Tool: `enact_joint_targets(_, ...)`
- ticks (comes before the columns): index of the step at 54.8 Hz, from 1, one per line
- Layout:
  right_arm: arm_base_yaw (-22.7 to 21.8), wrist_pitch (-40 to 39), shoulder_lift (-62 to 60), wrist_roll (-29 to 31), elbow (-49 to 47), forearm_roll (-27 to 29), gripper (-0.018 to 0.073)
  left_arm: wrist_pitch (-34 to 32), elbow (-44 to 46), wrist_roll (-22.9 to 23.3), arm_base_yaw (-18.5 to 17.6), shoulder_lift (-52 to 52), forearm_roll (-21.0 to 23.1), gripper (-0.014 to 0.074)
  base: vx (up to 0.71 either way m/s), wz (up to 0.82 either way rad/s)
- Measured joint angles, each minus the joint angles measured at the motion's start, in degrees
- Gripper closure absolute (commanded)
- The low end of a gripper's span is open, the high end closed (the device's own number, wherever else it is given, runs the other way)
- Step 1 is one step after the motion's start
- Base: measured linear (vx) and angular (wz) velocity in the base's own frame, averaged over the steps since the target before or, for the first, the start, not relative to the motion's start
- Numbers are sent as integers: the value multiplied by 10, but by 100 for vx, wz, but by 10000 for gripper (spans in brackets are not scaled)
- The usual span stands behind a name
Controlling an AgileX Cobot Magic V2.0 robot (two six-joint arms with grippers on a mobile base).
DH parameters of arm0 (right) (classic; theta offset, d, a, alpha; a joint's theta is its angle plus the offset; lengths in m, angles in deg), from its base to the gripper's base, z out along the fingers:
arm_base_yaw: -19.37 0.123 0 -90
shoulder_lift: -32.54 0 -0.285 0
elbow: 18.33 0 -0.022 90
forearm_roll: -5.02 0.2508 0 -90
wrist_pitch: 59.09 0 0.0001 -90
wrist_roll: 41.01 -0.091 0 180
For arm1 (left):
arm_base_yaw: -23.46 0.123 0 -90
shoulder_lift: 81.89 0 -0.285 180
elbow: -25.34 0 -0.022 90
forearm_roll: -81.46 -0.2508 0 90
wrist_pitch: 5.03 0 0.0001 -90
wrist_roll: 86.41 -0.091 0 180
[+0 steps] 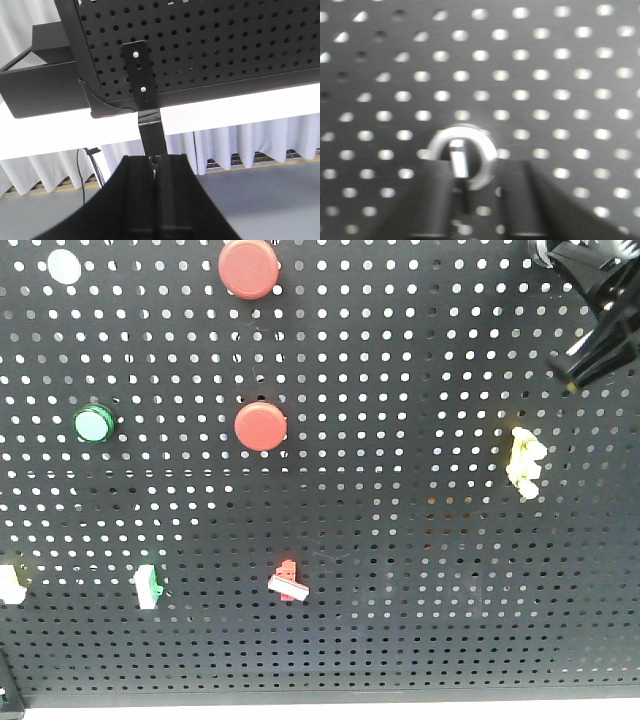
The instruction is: Rotate knob clockwise with right arm
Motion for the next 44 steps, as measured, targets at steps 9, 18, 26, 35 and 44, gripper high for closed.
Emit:
enact_joint_targets(9, 3, 4, 4, 2, 0, 1, 454, 0, 0, 0, 0, 0, 0, 603, 0, 0)
enact_joint_targets(18, 3, 2, 8, 4, 0, 2, 454, 0, 0, 0, 0, 0, 0, 603, 0, 0)
enact_joint_targets(26, 3, 1, 10, -34, 0, 21, 454, 0, 0, 0, 0, 0, 0, 603, 0, 0)
enact_joint_targets(35, 3, 1, 10, -124, -1, 49, 454, 0, 0, 0, 0, 0, 0, 603, 0, 0)
enact_joint_targets(44, 3, 1, 11, -224, -1, 92, 454, 0, 0, 0, 0, 0, 0, 603, 0, 0)
